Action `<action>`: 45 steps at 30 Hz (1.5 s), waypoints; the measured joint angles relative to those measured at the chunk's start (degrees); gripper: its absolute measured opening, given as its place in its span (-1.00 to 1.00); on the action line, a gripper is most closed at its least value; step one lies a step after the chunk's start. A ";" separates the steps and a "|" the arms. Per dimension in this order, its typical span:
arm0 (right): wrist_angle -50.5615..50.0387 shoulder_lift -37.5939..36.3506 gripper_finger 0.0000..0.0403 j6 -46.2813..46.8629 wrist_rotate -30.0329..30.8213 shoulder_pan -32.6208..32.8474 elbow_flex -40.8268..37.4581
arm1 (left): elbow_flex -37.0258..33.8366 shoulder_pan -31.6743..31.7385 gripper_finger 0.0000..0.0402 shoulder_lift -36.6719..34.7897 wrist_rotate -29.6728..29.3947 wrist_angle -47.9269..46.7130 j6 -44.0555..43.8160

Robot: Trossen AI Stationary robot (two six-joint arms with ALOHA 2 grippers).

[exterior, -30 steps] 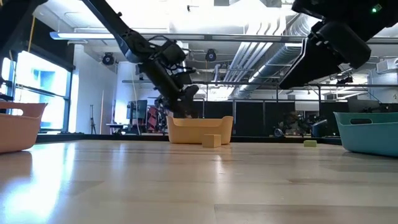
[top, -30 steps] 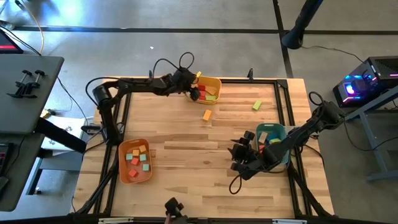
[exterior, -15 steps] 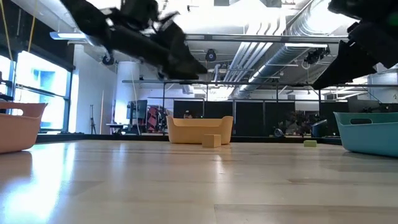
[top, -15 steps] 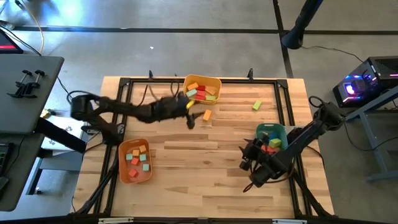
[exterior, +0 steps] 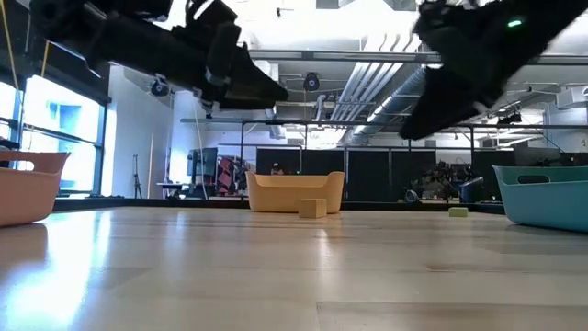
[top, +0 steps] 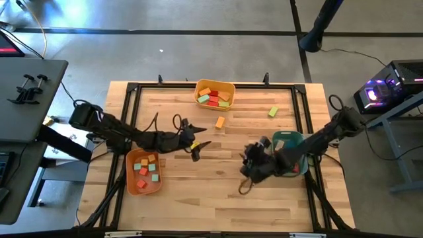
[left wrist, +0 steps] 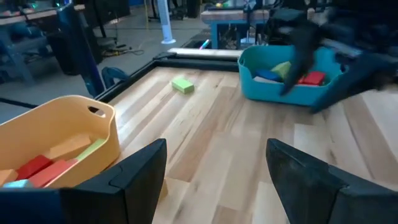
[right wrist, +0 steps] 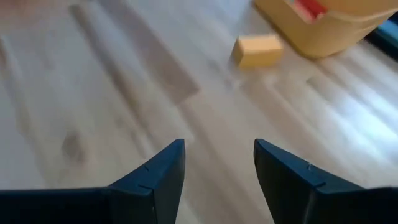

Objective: Sort blocks by size
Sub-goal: Put the thin green rectangular block into the yellow bin

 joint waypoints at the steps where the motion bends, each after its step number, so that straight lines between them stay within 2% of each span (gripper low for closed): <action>1: 1.00 -0.01 -0.07 -1.42 0.02 -1.52 0.01 | -0.22 -0.51 0.29 -0.01 -0.72 0.46 0.00; 5: 0.90 -0.14 -0.07 -7.56 -3.08 -8.79 0.02 | -0.75 -1.90 0.29 0.02 -3.50 0.17 -0.45; 16: 3.88 -2.48 -0.07 -36.66 -23.89 -34.44 0.02 | -0.84 -2.23 0.29 -0.02 -3.93 -0.22 -1.04; 20: 3.20 -2.56 -0.07 -46.26 -23.57 -42.97 0.02 | -0.84 -2.65 0.29 -0.02 -3.91 -0.49 -1.55; 23: 0.60 -2.56 -0.07 -46.03 -25.49 -49.50 0.51 | -0.84 -3.02 0.29 -0.02 -3.93 -0.90 -1.57; 30: -14.33 -2.56 -0.07 -41.67 -31.92 -63.70 3.87 | -0.84 -3.09 0.29 -0.02 -4.06 -1.18 -2.51; 35: -19.00 -2.19 -0.07 -41.39 -37.52 -72.68 3.87 | -0.84 -3.09 0.29 -0.02 -4.08 -1.21 -2.88; 41: -20.75 -1.95 -0.07 -38.60 -39.94 -79.30 3.85 | -0.84 -3.09 0.29 -0.02 -4.07 -1.37 -2.97; 45: -21.53 -1.95 -0.07 -37.88 -42.43 -80.63 3.82 | -0.83 -3.09 0.29 -0.02 -4.06 -1.67 -3.01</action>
